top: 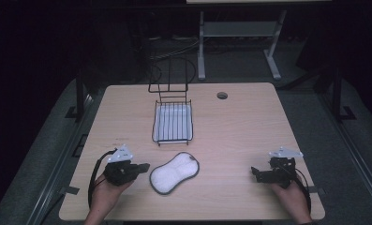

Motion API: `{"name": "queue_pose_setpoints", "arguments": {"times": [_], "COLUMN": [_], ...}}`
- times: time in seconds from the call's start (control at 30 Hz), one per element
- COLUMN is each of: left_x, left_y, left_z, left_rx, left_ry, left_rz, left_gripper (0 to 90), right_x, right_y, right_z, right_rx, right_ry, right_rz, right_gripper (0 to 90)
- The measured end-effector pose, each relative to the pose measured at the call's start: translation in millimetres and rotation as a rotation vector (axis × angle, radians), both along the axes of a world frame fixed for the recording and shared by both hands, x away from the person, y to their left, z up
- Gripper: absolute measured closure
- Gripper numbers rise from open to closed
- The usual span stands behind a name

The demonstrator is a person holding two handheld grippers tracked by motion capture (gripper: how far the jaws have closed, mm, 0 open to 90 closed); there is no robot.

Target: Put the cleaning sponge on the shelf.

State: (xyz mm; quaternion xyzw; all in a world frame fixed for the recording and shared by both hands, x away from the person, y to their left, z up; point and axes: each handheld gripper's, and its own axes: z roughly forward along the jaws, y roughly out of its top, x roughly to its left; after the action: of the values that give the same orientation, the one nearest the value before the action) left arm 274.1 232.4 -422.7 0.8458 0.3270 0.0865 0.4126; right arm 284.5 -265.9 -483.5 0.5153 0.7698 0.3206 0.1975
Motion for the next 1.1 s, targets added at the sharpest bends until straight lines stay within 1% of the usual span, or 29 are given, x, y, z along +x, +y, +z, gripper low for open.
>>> {"name": "queue_pose_setpoints", "arguments": {"times": [0.07,0.1,0.17,0.2,0.23,0.4,0.43,0.47,0.5,0.53,0.67,0.7,0.73,0.77,0.83,0.9,0.97,1.1], "left_x": [1.3,1.3,3.8,4.4,4.4,11.2,11.2,14.0,14.0,16.6,24.0,24.0,26.2,27.1,27.2,27.9,28.6,28.5], "left_y": [-15.2,-15.2,-32.9,-36.5,-36.5,-57.9,-57.9,-61.6,-61.6,-65.1,-73.7,-73.7,-77.4,-78.5,-80.0,-80.8,-79.6,-77.9], "left_z": [1.0,1.0,0.8,0.6,0.6,-3.7,-3.7,-5.3,-5.3,-7.0,-12.3,-12.3,-15.3,-16.5,-18.0,-21.4,-26.1,-26.3], "left_rx": [0.004,0.004,0.002,0.001,0.001,0.006,0.006,0.012,0.012,0.011,0.027,0.027,0.030,0.039,0.042,0.057,0.079,0.075], "left_ry": [0.011,0.011,0.018,0.019,0.019,0.031,0.031,0.030,0.030,0.032,0.042,0.042,0.047,0.051,0.054,0.058,0.072,0.077], "left_rz": [-0.036,-0.036,-0.066,-0.071,-0.071,-0.093,-0.093,-0.100,-0.100,-0.097,-0.105,-0.105,-0.107,-0.113,-0.110,-0.112,-0.118,-0.115], "left_gripper": [89.9,89.9,89.9,89.9,89.8,89.9,89.9,89.9,89.9,89.9,89.9,89.9,89.9,89.9,89.9,89.9,89.9,89.9], "right_x": [0.0,0.0,0.0,0.0,0.0,0.0,0.0,0.0,0.0,0.0,0.0,0.0,0.0,0.0,0.0,0.0,0.0,0.0], "right_y": [0.0,0.0,0.1,0.0,0.0,0.0,0.0,0.1,0.1,0.0,0.0,0.0,0.0,0.0,0.0,0.0,0.0,0.0], "right_z": [0.0,0.0,0.1,0.0,0.0,0.0,0.0,0.1,0.1,0.0,0.0,0.0,0.0,0.0,0.0,0.0,0.0,0.0], "right_rx": [0.000,0.000,0.001,0.000,0.000,0.000,0.000,0.000,0.000,0.000,0.000,0.000,0.000,0.000,0.000,0.000,0.000,0.000], "right_ry": [0.000,0.000,0.001,0.000,0.001,0.001,0.000,0.001,0.001,0.000,0.000,0.000,0.000,0.000,0.001,0.000,0.000,0.000], "right_rz": [0.000,0.000,-0.001,0.000,-0.001,-0.001,0.000,-0.001,-0.001,0.000,0.000,0.000,0.000,0.000,0.000,0.000,0.000,0.000], "right_gripper": [0.2,0.2,0.2,0.2,0.2,0.2,0.2,0.2,0.2,0.2,0.2,0.2,0.2,0.2,0.2,0.2,0.2,0.2]}}
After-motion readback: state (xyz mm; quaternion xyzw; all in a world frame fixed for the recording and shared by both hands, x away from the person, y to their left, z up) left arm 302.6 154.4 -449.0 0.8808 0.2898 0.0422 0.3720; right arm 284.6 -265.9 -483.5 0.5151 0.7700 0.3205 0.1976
